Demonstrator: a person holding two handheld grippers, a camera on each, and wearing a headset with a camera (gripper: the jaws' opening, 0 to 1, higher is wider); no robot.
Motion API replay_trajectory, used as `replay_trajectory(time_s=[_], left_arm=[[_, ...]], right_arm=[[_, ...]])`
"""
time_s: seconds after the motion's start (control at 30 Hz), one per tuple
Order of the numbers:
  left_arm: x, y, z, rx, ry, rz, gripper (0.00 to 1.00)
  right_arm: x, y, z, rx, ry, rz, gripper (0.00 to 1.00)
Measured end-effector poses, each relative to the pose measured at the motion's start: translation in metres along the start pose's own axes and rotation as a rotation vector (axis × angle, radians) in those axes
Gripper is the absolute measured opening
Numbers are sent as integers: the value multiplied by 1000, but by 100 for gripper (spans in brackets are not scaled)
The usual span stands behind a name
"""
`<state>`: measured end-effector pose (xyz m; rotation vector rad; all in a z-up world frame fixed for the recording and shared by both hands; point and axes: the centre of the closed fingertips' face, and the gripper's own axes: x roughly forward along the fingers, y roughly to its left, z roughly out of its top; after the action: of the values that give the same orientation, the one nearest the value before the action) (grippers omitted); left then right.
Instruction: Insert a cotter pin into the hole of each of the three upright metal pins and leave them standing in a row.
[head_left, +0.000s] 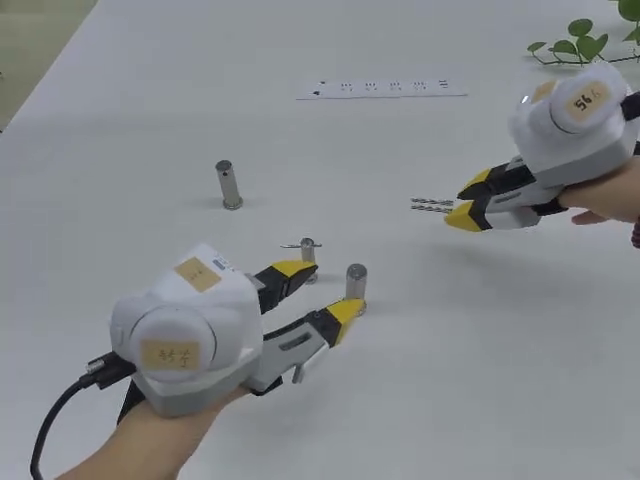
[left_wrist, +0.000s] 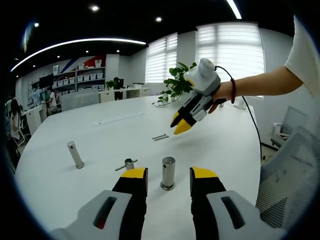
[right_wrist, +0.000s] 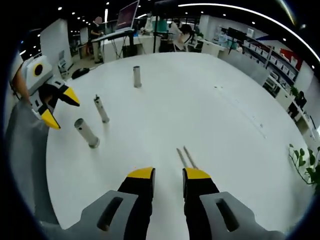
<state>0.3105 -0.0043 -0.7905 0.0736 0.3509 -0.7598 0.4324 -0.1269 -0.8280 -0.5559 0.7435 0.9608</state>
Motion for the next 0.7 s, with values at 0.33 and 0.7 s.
replay_trajectory(time_s=[0.33,0.7], left_arm=[[-7,-1,1,16,-1,-25,34],[-14,1,-3,4,11,-35,34]], right_arm=[[17,-9,-3,-51,67,19,21],[28,-18,-13,-72,126,36,20]])
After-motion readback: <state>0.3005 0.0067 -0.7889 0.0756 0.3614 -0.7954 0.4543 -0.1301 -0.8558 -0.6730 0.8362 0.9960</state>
